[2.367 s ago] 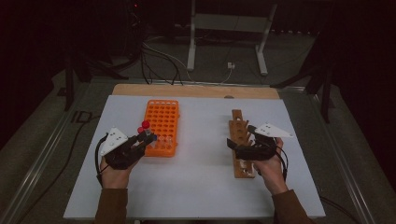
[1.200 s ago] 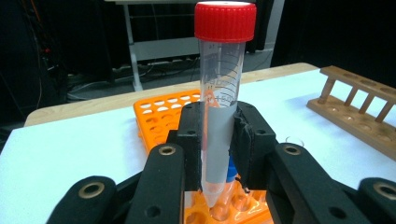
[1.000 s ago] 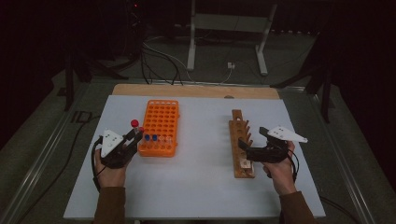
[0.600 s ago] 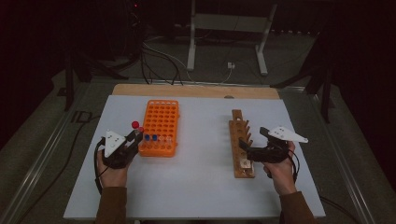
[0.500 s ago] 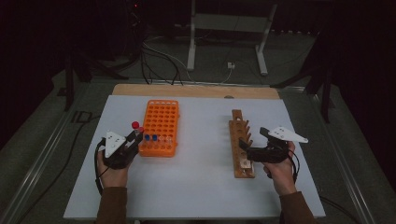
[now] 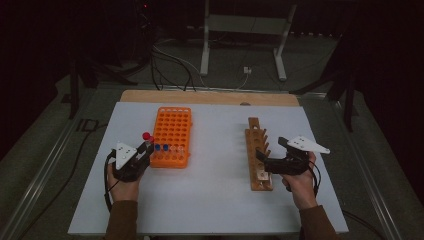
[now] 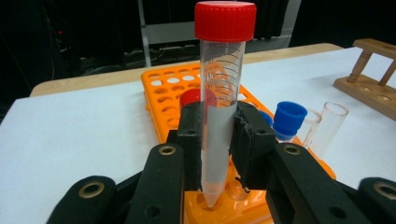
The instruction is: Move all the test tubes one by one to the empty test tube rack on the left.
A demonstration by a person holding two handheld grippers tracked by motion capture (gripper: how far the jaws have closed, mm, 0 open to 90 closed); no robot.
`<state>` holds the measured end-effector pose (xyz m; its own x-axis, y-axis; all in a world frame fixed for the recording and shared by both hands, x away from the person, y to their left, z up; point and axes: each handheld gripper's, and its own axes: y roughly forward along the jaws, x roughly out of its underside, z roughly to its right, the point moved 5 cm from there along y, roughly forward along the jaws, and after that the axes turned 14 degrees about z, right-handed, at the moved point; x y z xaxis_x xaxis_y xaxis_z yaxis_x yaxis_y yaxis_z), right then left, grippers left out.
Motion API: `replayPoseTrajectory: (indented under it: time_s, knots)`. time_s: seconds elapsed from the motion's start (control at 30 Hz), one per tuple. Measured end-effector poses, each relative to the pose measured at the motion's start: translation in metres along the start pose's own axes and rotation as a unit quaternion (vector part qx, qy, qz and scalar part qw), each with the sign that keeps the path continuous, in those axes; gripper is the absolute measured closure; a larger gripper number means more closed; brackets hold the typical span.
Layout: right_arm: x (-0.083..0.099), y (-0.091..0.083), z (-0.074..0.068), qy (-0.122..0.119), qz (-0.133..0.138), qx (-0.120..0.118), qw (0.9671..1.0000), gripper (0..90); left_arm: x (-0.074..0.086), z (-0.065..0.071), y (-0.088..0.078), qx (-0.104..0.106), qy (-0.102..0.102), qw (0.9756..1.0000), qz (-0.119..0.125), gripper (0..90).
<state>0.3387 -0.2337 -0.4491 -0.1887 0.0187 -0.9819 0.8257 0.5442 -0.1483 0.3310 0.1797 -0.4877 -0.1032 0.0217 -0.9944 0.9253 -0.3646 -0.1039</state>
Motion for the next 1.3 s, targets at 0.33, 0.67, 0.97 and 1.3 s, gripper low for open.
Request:
replayPoseTrajectory:
  time_s: [0.33,0.67,0.97,1.3]
  knots:
    - [0.002,0.000,0.000,0.001,-0.002,0.000,1.0000,0.2,0.014,0.001,0.002,0.000,0.006,0.9995,-0.032,74.8]
    - [0.003,-0.001,0.001,0.002,-0.004,0.001,1.0000,0.2,0.026,-0.001,0.005,0.002,0.004,0.9976,-0.069,74.8]
    - [0.004,-0.002,0.004,0.003,-0.005,0.003,1.0000,0.2,0.031,0.000,0.008,0.002,0.008,0.9964,-0.085,74.8]
    - [0.006,-0.006,0.006,0.009,-0.004,0.004,0.9999,0.2,0.034,-0.001,0.010,0.002,0.003,0.9954,-0.095,75.0]
